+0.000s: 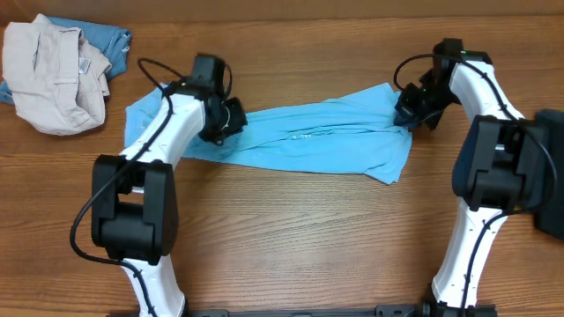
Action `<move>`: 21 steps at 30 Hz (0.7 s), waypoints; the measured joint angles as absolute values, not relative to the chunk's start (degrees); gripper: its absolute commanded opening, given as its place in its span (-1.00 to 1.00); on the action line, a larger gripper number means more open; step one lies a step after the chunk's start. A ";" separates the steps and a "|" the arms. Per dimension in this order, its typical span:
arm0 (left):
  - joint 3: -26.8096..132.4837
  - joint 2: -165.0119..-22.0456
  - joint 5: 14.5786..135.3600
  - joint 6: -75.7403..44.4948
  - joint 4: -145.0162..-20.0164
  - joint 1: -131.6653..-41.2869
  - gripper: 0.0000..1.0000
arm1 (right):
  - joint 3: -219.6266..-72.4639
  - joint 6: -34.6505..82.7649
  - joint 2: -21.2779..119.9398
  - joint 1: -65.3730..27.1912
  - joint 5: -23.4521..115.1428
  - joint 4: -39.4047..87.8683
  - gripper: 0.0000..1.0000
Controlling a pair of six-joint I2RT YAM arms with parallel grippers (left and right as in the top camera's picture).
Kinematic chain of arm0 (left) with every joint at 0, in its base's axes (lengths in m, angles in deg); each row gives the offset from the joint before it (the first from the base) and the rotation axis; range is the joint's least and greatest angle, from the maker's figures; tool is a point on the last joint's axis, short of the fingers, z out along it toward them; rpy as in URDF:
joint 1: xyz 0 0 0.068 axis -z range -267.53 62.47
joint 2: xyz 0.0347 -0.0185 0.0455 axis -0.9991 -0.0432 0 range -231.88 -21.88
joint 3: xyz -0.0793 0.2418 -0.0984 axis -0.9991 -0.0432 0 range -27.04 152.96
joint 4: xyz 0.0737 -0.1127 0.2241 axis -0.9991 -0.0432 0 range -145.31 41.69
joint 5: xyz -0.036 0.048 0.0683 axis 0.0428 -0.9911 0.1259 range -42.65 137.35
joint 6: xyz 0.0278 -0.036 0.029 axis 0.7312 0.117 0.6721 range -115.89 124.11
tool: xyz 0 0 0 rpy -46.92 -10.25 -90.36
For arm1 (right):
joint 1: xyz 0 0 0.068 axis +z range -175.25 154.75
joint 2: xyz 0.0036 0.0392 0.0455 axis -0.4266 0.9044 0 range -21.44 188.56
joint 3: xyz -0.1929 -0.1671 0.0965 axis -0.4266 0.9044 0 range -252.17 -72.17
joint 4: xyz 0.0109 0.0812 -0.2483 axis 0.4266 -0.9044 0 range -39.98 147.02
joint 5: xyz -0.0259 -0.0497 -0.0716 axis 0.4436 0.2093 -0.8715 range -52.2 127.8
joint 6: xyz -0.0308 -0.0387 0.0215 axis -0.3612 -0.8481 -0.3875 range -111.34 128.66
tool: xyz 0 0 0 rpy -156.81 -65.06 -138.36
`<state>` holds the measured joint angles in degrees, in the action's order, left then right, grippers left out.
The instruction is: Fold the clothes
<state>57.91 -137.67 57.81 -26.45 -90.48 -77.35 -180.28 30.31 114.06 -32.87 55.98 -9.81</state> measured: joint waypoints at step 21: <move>67.07 -147.22 54.80 -11.52 -101.35 -84.63 -0.26 | -180.92 24.45 113.27 -30.38 56.85 -15.25 -0.92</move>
